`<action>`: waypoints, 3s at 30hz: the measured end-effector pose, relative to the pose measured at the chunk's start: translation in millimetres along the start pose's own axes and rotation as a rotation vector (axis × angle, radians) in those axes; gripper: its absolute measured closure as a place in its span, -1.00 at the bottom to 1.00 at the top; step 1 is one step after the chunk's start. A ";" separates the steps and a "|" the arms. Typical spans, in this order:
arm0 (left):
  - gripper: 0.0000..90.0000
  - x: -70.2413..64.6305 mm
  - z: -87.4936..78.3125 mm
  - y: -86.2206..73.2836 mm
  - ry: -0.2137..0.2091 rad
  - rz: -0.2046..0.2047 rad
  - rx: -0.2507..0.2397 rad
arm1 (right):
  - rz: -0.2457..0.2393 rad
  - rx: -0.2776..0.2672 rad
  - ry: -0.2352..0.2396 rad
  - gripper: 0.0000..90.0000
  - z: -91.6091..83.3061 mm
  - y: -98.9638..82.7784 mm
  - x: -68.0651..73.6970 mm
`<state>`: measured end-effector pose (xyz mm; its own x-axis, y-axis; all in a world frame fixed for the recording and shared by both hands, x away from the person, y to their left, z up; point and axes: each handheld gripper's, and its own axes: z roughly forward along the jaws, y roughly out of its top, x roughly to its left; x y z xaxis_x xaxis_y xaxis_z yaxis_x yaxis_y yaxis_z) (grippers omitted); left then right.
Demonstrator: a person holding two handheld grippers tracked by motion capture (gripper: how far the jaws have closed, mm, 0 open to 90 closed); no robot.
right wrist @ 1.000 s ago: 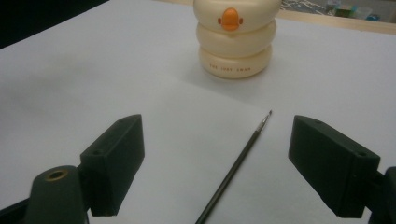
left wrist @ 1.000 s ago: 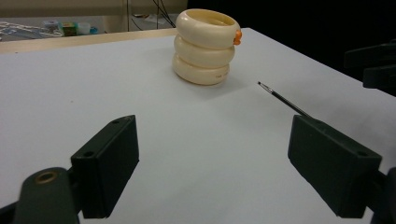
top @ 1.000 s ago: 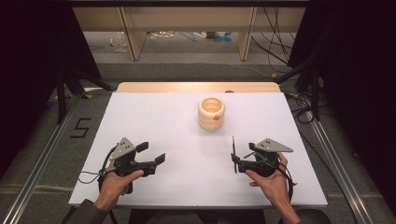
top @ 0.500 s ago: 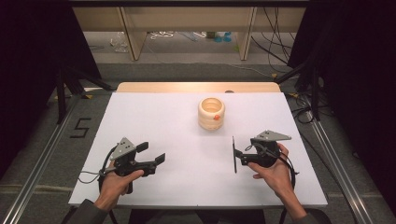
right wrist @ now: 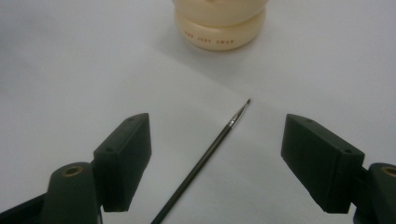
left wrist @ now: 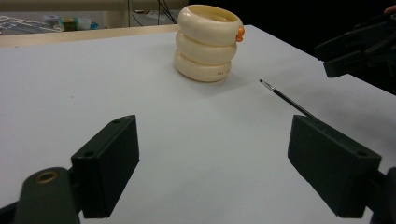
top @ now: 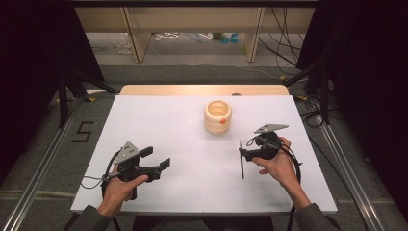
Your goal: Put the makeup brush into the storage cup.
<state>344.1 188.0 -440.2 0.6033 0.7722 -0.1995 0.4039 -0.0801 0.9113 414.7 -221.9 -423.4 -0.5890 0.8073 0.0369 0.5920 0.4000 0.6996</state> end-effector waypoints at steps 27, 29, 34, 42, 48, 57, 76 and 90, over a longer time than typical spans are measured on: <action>-0.64 0.4 0.4 0.0 0.006 -0.008 0.009 | -0.022 0.264 -0.009 -0.24 39.2 25.3 -2.8; -0.64 0.1 0.5 0.0 0.005 -0.009 0.009 | -0.028 0.279 -0.005 -0.22 42.4 26.3 -3.3; -0.63 -0.3 0.6 -0.1 0.004 -0.014 0.010 | -0.045 0.327 0.006 -0.15 48.5 28.8 -2.6; -0.64 -0.2 0.8 0.0 0.002 -0.011 0.011 | -0.051 0.388 0.006 -0.10 56.2 31.4 -5.0; -0.64 -0.1 0.5 0.3 0.002 -0.010 0.011 | -0.031 0.417 0.016 -0.06 57.7 31.7 -4.2; -0.64 -0.1 0.5 0.3 0.002 -0.011 0.011 | -0.045 0.409 0.020 0.01 57.7 30.4 -6.8; -0.63 0.0 0.6 0.3 0.004 -0.009 0.011 | -0.064 0.455 0.028 0.17 63.7 30.5 -3.6; -0.63 0.1 0.5 0.4 0.006 -0.010 0.011 | -0.068 0.501 0.023 0.20 66.9 29.3 -2.9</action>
<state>344.7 187.7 -440.1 0.5947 0.7769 -0.2067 0.4177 -0.0789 0.9052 470.5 -183.5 -450.7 -0.6444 0.7643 0.0229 0.7395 0.6154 0.2729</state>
